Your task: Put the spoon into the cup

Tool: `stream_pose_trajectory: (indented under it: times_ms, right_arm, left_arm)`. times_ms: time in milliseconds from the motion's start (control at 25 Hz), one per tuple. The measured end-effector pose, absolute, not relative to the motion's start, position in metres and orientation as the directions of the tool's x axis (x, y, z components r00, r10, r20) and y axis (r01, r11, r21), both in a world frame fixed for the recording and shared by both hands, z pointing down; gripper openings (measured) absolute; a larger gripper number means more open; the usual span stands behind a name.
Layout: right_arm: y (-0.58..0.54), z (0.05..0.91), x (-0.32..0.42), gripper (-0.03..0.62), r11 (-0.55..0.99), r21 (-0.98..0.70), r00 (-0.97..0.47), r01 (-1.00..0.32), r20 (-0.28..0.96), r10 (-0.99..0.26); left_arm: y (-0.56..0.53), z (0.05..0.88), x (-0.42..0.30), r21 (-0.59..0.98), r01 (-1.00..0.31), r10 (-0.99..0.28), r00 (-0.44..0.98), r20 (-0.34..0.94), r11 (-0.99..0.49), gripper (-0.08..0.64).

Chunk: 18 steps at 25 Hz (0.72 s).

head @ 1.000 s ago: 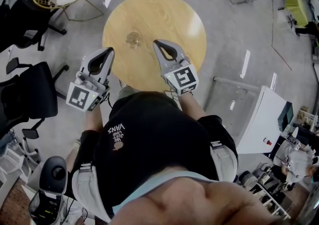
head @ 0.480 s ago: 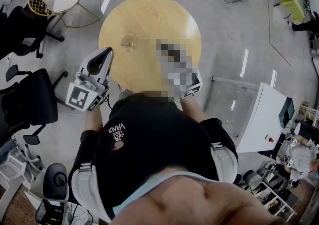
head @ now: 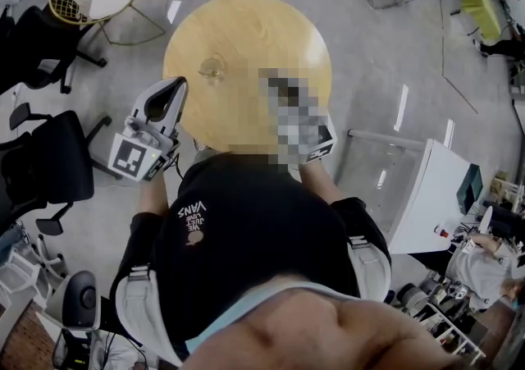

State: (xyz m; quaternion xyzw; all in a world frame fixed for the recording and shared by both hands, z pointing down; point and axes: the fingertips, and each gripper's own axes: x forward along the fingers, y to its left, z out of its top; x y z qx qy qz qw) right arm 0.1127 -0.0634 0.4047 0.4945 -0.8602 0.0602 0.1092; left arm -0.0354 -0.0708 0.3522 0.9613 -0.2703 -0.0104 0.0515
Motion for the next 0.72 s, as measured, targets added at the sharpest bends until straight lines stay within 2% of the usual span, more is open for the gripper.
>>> stream_pose_trajectory:
  times_ms: [200,720]
  right_arm:
    - [-0.065,0.403,0.107,-0.003,0.510,-0.002,-0.493,-0.860,0.252,-0.832]
    - [-0.065,0.407,0.096,-0.003,0.517,-0.005,-0.501,-0.856,0.259,-0.826]
  left_arm:
    - [-0.071,0.356,-0.044,0.050,-0.509,-0.510,0.860,-0.018,-0.859,-0.003]
    - [-0.069,0.357,-0.052,0.101,-0.529,-0.531,0.847,0.012,-0.842,-0.003]
